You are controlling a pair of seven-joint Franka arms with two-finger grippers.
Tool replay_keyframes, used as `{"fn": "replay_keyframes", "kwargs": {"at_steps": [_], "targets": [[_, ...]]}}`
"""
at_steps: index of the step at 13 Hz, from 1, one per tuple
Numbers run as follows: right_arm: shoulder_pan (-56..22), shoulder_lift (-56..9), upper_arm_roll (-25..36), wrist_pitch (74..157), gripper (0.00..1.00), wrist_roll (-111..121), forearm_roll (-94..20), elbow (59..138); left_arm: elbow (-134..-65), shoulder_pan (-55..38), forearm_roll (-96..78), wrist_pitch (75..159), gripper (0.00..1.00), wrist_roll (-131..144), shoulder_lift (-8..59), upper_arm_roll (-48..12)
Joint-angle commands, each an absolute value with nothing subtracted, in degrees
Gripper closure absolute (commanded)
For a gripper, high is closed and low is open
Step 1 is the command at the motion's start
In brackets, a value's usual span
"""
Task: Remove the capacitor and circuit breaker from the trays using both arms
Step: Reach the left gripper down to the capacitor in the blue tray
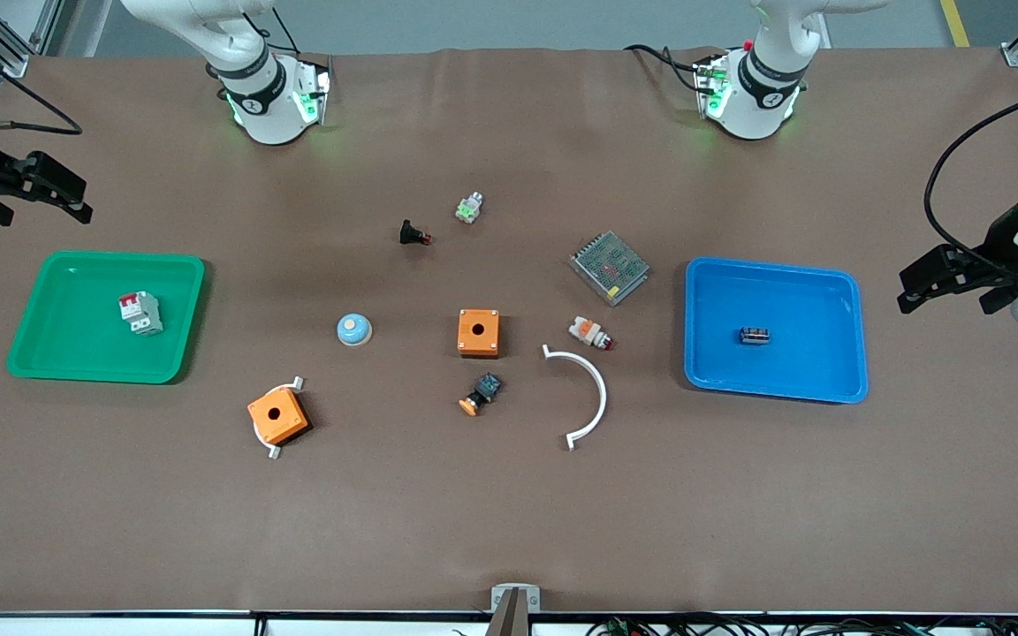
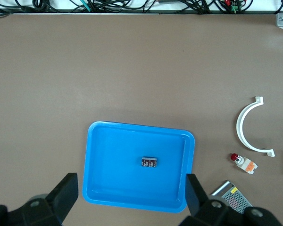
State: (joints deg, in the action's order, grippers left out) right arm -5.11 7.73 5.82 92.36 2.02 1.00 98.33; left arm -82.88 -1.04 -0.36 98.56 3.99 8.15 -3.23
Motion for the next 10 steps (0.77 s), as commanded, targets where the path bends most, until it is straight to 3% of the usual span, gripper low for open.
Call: {"fn": "replay_keyframes", "kwargs": {"at_steps": [1, 5, 10], "targets": [[-4.5, 7.8, 5.6, 92.7, 0.0, 2.9, 0.4, 98.5, -82.5, -1.5, 0.8, 97.6, 0.0, 5.5, 8.3, -3.3], [-4.4, 7.6, 5.6, 93.2, 0.0, 3.0, 0.4, 98.6, -83.5, -2.1, 1.0, 97.6, 0.0, 5.0, 8.7, -3.6], [-4.4, 7.6, 5.6, 93.6, 0.0, 3.0, 0.4, 99.0, -90.0, -2.0, 0.8, 92.7, 0.0, 4.7, 11.3, -4.0]]}}
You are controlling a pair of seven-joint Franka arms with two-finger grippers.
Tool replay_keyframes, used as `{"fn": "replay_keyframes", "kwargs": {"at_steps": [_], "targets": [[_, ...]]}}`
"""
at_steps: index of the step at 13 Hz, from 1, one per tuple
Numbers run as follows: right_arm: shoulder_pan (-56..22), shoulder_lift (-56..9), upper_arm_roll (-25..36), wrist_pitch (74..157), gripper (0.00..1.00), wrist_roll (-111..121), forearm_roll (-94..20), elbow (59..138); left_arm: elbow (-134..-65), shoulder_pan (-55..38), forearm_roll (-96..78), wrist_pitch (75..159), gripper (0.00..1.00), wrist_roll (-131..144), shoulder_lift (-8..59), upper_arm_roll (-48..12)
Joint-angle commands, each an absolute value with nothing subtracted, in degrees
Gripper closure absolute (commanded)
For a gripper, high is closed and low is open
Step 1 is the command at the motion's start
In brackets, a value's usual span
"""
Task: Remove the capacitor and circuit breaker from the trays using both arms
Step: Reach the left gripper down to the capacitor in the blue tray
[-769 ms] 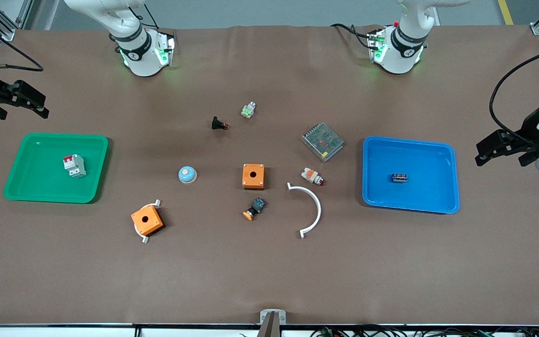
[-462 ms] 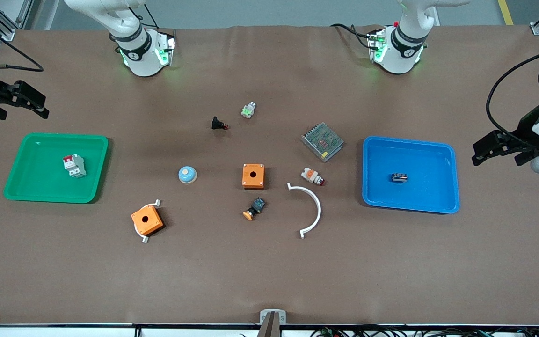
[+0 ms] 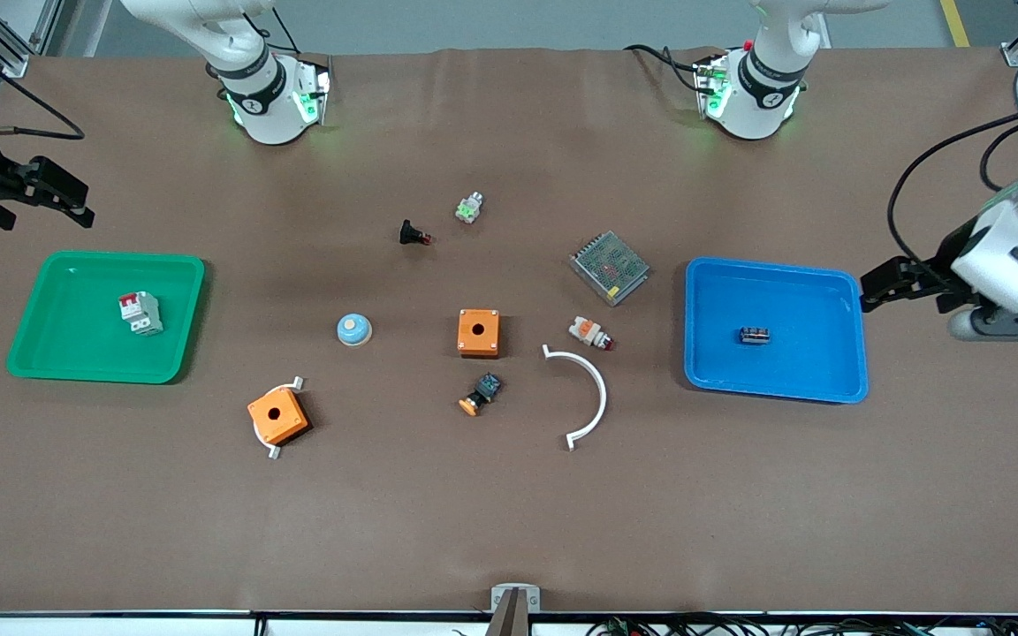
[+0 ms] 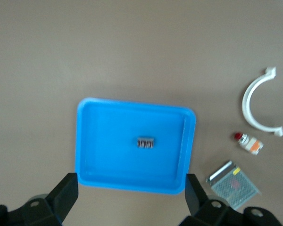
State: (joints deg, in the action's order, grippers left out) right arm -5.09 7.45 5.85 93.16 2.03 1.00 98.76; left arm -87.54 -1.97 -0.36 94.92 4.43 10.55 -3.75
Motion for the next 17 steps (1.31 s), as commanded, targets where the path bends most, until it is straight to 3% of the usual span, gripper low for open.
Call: {"fn": "replay_keyframes", "kwargs": {"at_steps": [1, 4, 8, 11, 17], "targets": [[-4.4, 7.6, 5.7, 93.6, 0.0, 3.0, 0.4, 99.1, -91.7, -2.1, 0.7, 91.1, 0.0, 5.6, 12.1, -4.0], [-3.0, 7.3, 5.7, 94.4, 0.0, 5.6, 0.4, 99.1, -97.2, -2.1, 0.9, 91.9, 0.0, 3.2, 14.8, -4.0], [1.9, 6.4, 5.7, 100.6, 0.0, 14.4, 0.4, 104.1, -106.2, -1.7, 0.8, 103.8, 0.0, 0.5, 17.7, -4.0], [6.0, 4.8, 5.7, 106.9, 0.0, 23.7, 0.5, 109.4, -107.5, -2.0, 0.9, 109.1, 0.0, -0.4, 23.4, -4.0], [10.5, -4.3, 5.7, 112.1, 0.0, 34.7, 0.5, 111.5, -107.4, -3.5, 0.9, 116.4, 0.0, -0.8, 30.4, -4.0]]}}
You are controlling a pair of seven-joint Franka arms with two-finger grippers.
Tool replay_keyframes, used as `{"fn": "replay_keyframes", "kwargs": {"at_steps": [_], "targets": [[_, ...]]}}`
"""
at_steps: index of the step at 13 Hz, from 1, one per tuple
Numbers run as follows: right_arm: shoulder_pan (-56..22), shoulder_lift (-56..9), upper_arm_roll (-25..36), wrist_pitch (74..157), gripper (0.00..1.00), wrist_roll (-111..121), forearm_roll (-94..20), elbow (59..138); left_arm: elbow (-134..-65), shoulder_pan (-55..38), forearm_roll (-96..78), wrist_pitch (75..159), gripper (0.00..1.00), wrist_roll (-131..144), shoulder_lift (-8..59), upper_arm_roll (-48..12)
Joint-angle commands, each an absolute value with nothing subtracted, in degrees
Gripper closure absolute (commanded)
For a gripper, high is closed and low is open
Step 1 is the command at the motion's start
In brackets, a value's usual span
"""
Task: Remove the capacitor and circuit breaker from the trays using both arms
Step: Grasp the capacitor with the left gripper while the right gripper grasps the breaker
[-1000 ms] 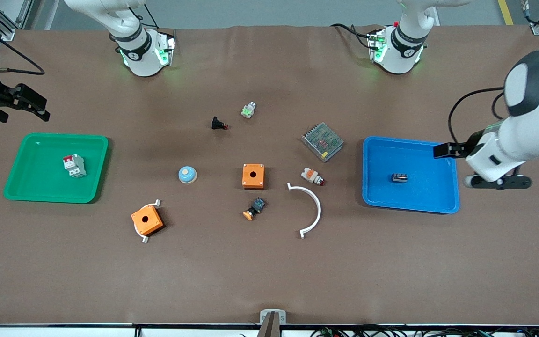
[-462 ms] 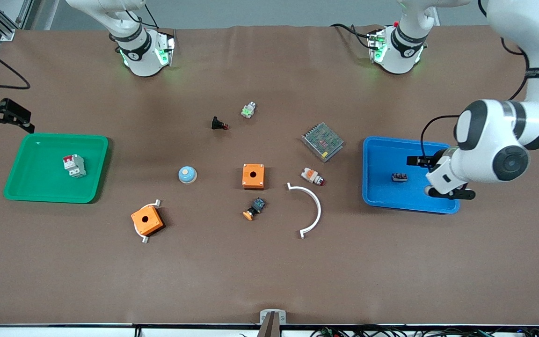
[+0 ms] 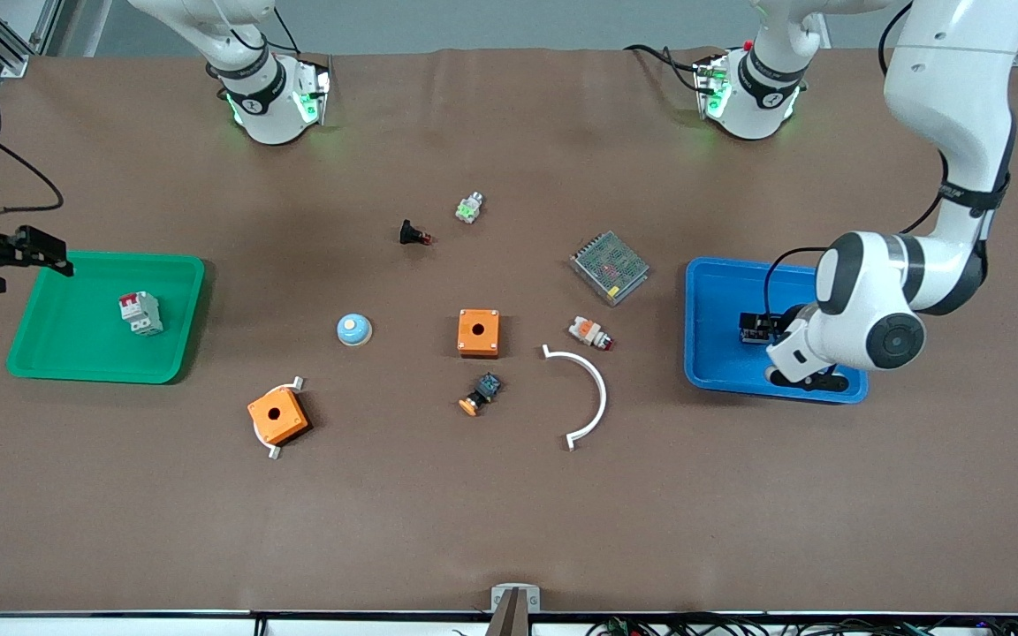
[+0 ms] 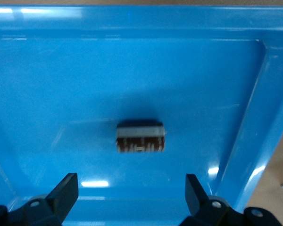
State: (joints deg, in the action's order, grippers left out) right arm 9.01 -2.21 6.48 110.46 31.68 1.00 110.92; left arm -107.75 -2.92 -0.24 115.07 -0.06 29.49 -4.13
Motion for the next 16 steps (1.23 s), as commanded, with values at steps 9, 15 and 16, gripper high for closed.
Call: {"fn": "replay_keyframes", "kwargs": {"at_steps": [9, 15, 16], "targets": [[12.0, -15.0, 5.7, 123.1, 0.06, 42.8, 0.5, 119.0, -107.5, -4.0, 2.1, 118.1, 0.59, -0.8, 32.6, -4.0], [13.7, -17.9, 5.8, 133.8, 0.1, 43.2, 1.1, 124.5, -97.9, -6.1, 1.2, 112.4, 0.97, 0.8, 32.2, -4.1], [13.8, -18.2, 5.9, 133.9, 0.1, 43.2, 1.2, 124.5, -93.2, -7.3, 0.4, 110.4, 0.97, 4.7, 33.3, -4.2]]}}
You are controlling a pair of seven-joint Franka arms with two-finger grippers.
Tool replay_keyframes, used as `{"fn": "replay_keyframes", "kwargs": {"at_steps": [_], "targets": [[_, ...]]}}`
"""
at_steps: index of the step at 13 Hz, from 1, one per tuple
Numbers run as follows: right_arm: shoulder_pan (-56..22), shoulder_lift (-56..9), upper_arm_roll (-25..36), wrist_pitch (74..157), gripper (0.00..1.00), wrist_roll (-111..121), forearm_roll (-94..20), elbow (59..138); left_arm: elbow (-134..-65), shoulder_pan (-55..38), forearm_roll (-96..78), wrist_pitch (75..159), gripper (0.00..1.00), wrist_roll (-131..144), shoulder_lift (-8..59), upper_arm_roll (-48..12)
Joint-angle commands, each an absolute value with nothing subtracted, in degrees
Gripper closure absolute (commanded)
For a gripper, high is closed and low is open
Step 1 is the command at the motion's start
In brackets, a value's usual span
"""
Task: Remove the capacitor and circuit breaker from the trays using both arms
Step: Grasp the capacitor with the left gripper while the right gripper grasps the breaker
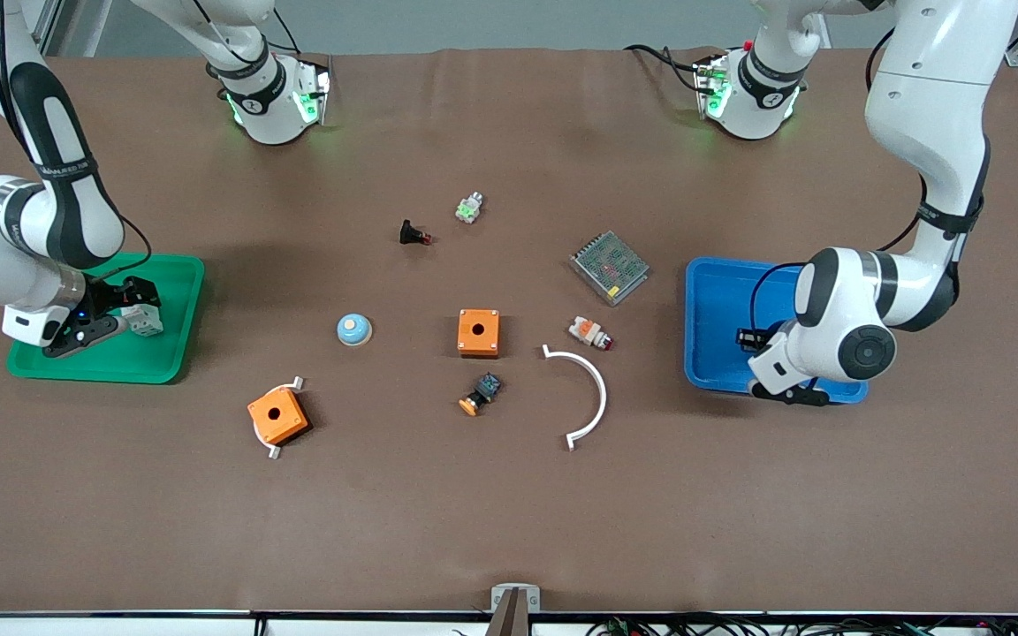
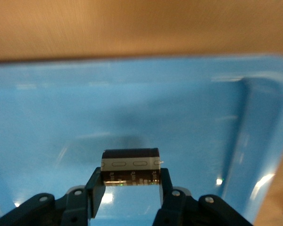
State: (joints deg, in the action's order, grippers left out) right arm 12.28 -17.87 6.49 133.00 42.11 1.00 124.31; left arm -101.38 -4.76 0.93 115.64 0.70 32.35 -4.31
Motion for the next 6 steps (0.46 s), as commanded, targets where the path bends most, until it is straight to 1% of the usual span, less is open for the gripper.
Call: {"fn": "replay_keyframes", "kwargs": {"at_steps": [1, 3, 4, 6], "targets": [[14.4, -18.5, 5.9, 133.9, 0.1, 43.2, 1.1, 124.5, -90.3, -9.1, -0.9, 110.2, 0.97, 8.3, 34.7, -4.3], [15.0, -19.4, 5.9, 134.1, 0.11, 43.2, 1.3, 124.5, -85.9, -12.2, -5.7, 110.3, 0.97, 15.6, 36.7, -4.2], [15.3, -19.8, 5.9, 134.9, 0.13, 43.2, 1.3, 124.5, -83.5, -14.0, -7.0, 110.5, 0.97, 20.7, 37.6, -4.2], [16.2, -21.4, 5.8, 136.7, 0.22, 43.2, 1.4, 124.5, -79.5, -17.9, -7.6, 111.7, 0.97, 29.8, 39.8, -4.3]]}}
